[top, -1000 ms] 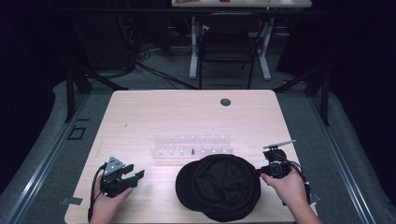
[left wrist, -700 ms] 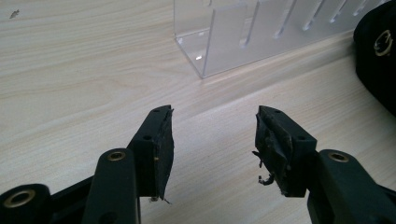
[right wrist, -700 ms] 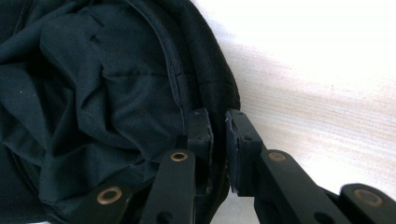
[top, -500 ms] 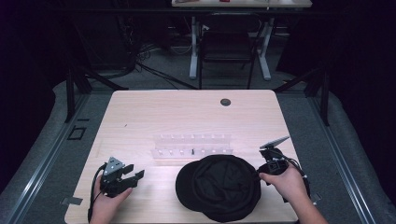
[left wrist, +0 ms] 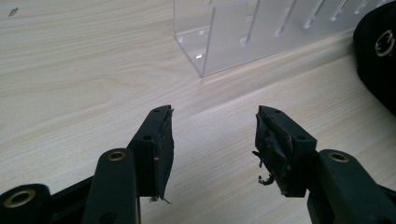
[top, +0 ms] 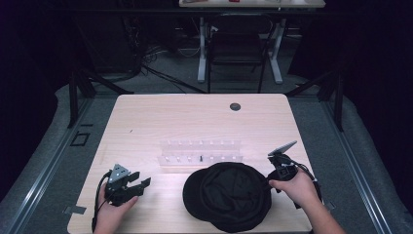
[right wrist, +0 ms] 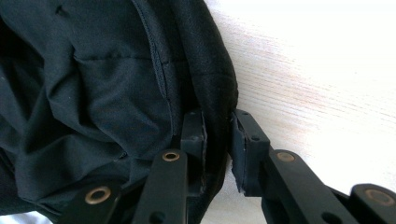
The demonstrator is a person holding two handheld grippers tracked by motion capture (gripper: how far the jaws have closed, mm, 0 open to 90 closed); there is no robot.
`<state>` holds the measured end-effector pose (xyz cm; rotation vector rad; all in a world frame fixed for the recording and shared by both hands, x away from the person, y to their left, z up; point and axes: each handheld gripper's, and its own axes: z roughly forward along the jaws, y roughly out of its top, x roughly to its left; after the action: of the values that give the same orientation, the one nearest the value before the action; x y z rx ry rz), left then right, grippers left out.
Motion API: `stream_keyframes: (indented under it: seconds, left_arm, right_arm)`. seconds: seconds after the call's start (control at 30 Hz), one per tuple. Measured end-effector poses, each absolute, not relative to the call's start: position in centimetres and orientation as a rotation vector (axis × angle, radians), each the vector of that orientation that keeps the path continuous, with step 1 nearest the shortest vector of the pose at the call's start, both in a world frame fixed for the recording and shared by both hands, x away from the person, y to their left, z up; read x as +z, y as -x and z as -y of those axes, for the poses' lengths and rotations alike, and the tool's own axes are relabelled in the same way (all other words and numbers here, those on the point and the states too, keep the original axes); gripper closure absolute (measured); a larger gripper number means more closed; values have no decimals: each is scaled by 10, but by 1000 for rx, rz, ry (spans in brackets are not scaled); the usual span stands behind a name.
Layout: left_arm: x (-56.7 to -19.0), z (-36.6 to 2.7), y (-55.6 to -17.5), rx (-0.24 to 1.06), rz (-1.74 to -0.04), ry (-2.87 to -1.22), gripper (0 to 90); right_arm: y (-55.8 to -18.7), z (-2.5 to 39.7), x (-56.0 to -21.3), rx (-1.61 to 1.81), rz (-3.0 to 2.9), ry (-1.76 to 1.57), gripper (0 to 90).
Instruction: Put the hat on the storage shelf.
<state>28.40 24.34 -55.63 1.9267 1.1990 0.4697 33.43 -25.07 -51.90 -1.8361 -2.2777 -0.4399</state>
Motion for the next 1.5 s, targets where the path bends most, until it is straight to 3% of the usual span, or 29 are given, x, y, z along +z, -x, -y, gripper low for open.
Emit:
stream_keyframes:
  seconds: [0.3, 1.5]
  left_arm:
    - [-556, -244, -284, 467, -1203, -1923, 469]
    - [-556, -244, -284, 464, -1204, -1918, 469]
  right_arm:
    - [-338, 249, -516, -388, 2279, 1793, 869]
    - [-341, 234, -451, -401, 2118, 1725, 881]
